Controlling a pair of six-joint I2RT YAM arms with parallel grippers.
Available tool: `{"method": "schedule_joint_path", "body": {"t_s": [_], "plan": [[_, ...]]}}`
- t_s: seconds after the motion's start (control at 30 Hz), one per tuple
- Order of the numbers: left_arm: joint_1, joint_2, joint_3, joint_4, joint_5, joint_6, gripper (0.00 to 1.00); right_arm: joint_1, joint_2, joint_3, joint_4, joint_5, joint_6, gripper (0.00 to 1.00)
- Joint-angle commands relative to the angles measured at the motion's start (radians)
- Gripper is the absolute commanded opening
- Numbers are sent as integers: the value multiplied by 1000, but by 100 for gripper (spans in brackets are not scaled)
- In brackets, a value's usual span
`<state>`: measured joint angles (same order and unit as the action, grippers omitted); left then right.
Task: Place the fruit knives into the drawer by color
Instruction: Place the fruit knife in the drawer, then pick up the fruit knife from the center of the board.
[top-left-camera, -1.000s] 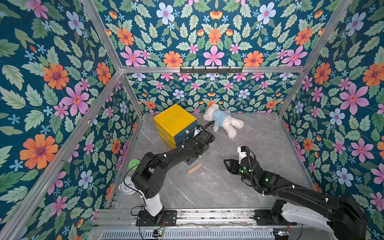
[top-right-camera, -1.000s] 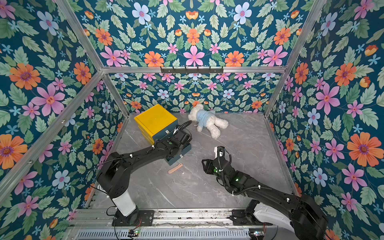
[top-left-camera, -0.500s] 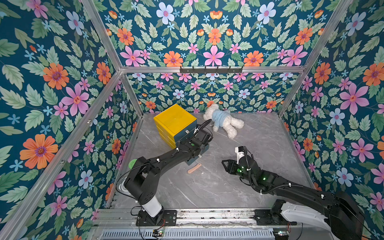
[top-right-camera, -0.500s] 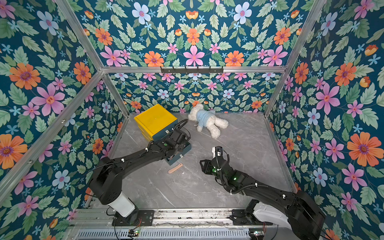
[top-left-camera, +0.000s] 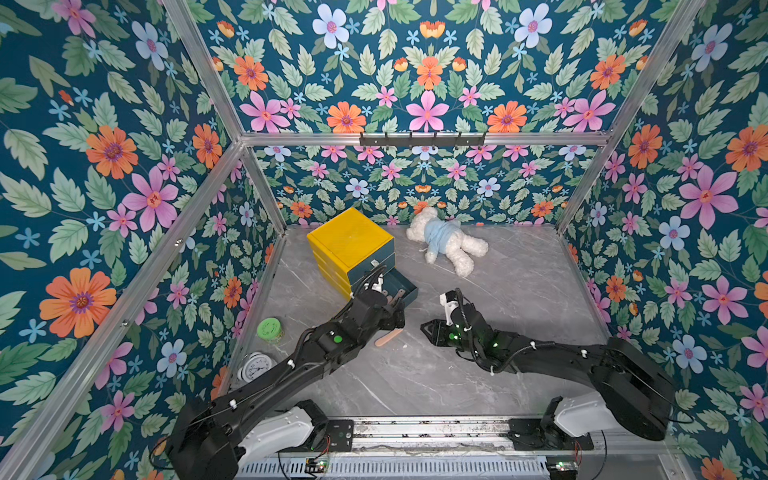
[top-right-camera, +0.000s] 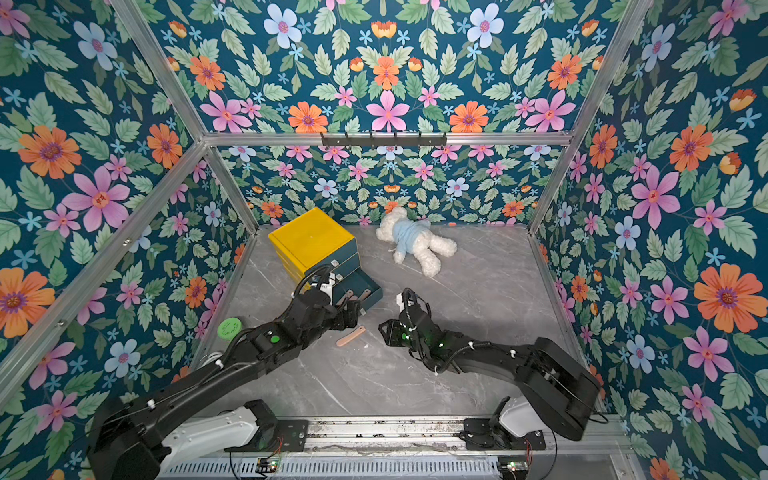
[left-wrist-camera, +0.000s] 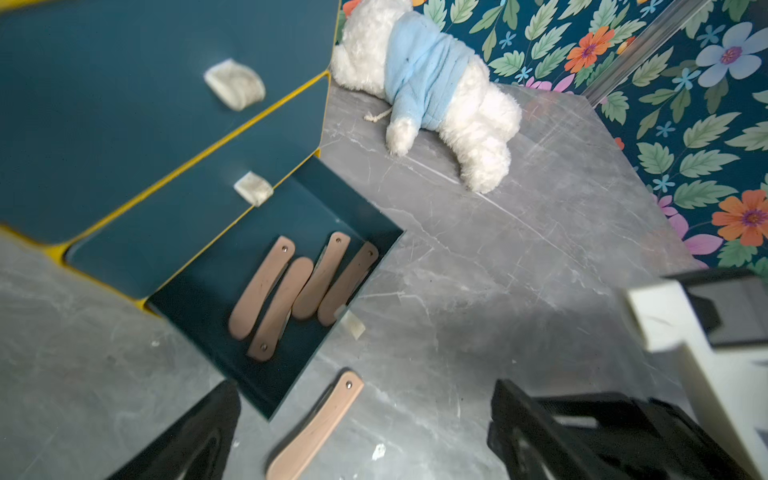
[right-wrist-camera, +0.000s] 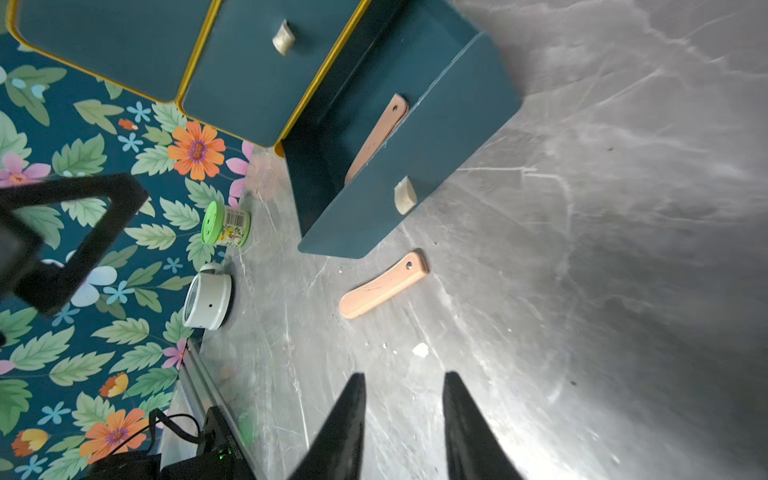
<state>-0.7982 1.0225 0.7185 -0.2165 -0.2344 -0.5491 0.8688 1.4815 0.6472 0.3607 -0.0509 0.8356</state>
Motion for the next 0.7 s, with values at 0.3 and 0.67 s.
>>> {"method": "schedule_joint_path", "body": {"t_s": [0.3, 0.67], "plan": [[-1, -285, -116, -136, -46, -102, 98, -44, 379, 121, 297, -3, 151, 14], [-2, -336, -132, -175, -64, -100, 98, -53, 521, 200, 278, -95, 212, 10]]}}
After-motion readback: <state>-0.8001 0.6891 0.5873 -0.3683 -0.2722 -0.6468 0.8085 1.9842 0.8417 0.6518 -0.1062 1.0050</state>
